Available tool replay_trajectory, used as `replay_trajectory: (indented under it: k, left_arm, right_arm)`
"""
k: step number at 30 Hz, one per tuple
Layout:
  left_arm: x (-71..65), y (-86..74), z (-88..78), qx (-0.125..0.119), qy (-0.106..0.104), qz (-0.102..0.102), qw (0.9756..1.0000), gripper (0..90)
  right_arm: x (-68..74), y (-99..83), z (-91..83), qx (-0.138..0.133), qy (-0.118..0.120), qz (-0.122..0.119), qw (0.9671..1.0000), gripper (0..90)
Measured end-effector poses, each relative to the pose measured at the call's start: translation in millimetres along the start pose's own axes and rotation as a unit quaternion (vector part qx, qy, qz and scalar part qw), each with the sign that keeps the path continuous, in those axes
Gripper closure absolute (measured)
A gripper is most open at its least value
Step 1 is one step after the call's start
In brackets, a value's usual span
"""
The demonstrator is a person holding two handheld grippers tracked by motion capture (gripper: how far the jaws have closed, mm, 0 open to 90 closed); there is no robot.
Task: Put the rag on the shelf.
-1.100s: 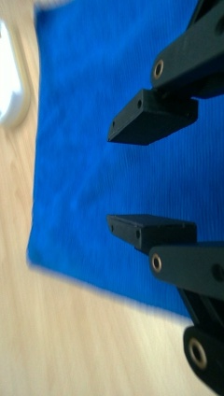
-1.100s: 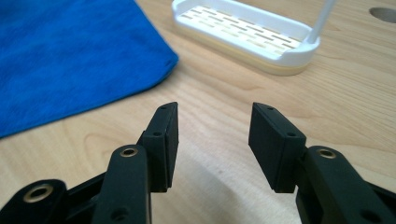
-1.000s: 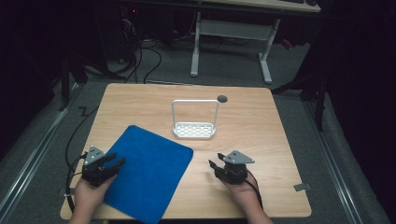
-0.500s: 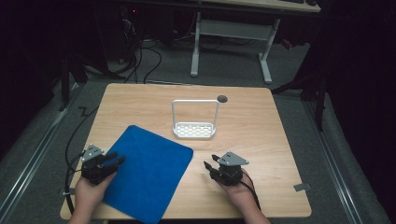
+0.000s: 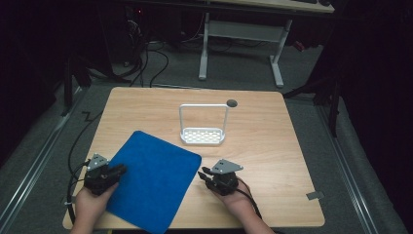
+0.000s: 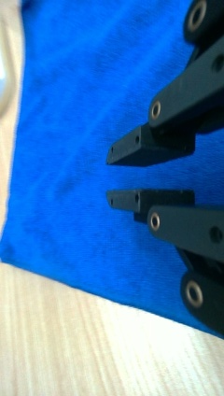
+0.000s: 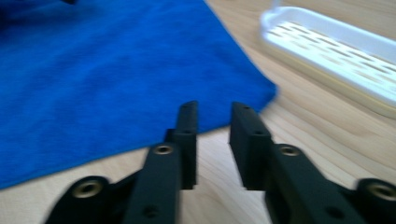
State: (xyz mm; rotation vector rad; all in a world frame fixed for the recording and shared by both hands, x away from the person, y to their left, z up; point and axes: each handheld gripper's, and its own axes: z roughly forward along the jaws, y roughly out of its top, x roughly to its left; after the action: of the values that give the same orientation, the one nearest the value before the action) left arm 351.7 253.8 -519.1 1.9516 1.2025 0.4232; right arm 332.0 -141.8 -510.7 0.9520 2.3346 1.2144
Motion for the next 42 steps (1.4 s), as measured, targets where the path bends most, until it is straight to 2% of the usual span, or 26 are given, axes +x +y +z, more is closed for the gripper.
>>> replay_trajectory:
  k: [1, 2, 3, 5, 6, 8, 11, 12, 15, 18, 22, 23, 30, 31, 32, 33, 35, 36, 42]
  left_arm:
    - [-0.3, -0.4, 0.2, 0.002, 0.001, 0.002, 1.0000, 81.3]
    - [-0.3, -0.4, 0.2, 0.002, 0.001, 0.002, 1.0000, 83.1]
    - [-1.3, -1.2, -0.3, 0.012, 0.004, 0.009, 0.9999, 86.6]
    - [-2.0, -1.9, -0.2, 0.018, 0.006, 0.014, 0.9997, 88.4]
    - [-2.7, -2.6, 0.1, 0.022, 0.008, 0.018, 0.9996, 90.0]
    - [-4.1, -4.0, 1.6, 0.034, 0.011, 0.027, 0.9990, 90.0]
    - [-5.0, -5.0, 4.1, 0.040, 0.011, 0.030, 0.9987, 90.0]
    - [-5.0, -5.0, 4.1, 0.040, 0.011, 0.030, 0.9987, 90.0]
    - [-7.7, -5.6, 7.3, 0.051, 0.009, 0.039, 0.9979, 90.0]
    - [-9.0, -5.4, 7.3, 0.052, 0.010, 0.042, 0.9977, 90.0]
    - [-14.9, -9.5, 4.3, 0.051, 0.002, 0.045, 0.9977, 90.0]
    - [-20.3, -10.7, 2.8, 0.054, 0.000, 0.054, 0.9971, 90.0]
    - [-37.2, -8.8, 4.3, 0.067, -0.004, 0.075, 0.9949, 90.0]
    - [-42.1, -8.5, 4.0, 0.073, -0.013, 0.081, 0.9939, 90.0]
    - [-42.1, -8.5, 4.0, 0.073, -0.013, 0.081, 0.9939, 90.0]
    - [-48.3, -8.6, 4.6, 0.075, -0.025, 0.092, 0.9927, 90.0]
    - [-50.8, -8.3, 5.5, 0.075, -0.032, 0.093, 0.9924, 90.0]
    - [-52.9, -7.4, 7.0, 0.075, -0.039, 0.095, 0.9918, 90.0]
    - [-69.9, -1.1, 15.0, 0.088, -0.072, 0.120, 0.9863, 90.0]
  right_arm:
    - [3.4, 1.6, 3.4, 0.004, 0.004, -0.007, 1.0000, 85.1]
    - [3.4, 1.6, 3.4, 0.004, 0.004, -0.007, 1.0000, 85.1]
    - [10.4, 3.6, 10.7, 0.015, 0.017, -0.021, 0.9995, 90.0]
    - [12.9, 4.0, 13.8, 0.019, 0.021, -0.027, 0.9992, 90.0]
    - [20.8, 5.5, 21.8, 0.034, 0.042, -0.042, 0.9977, 90.0]
    - [27.6, 6.8, 26.3, 0.042, 0.048, -0.054, 0.9965, 90.0]
    - [35.6, 8.7, 33.5, 0.053, 0.057, -0.062, 0.9950, 90.0]
    - [35.6, 8.7, 33.5, 0.053, 0.057, -0.062, 0.9950, 90.0]
    - [37.9, 7.1, 42.0, 0.077, 0.055, -0.069, 0.9932, 90.0]
    - [36.7, 6.7, 42.1, 0.077, 0.057, -0.068, 0.9931, 90.0]
    - [34.3, 5.3, 37.9, 0.083, 0.048, -0.072, 0.9928, 90.0]
    - [31.3, 3.7, 35.0, 0.085, 0.044, -0.071, 0.9928, 90.0]
    - [21.9, -3.6, 24.0, 0.086, 0.032, -0.064, 0.9937, 90.0]
    - [18.3, -6.8, 18.7, 0.088, 0.028, -0.062, 0.9938, 90.0]
    - [18.3, -6.8, 18.7, 0.088, 0.028, -0.062, 0.9938, 90.0]
    - [13.1, -10.4, 13.1, 0.089, 0.024, -0.057, 0.9941, 90.0]
    - [10.2, -12.4, 10.5, 0.088, 0.021, -0.053, 0.9945, 90.0]
    - [4.9, -15.9, 5.5, 0.087, 0.017, -0.043, 0.9951, 90.0]
    - [-5.0, -23.7, -6.4, 0.089, -0.005, -0.023, 0.9958, 90.0]
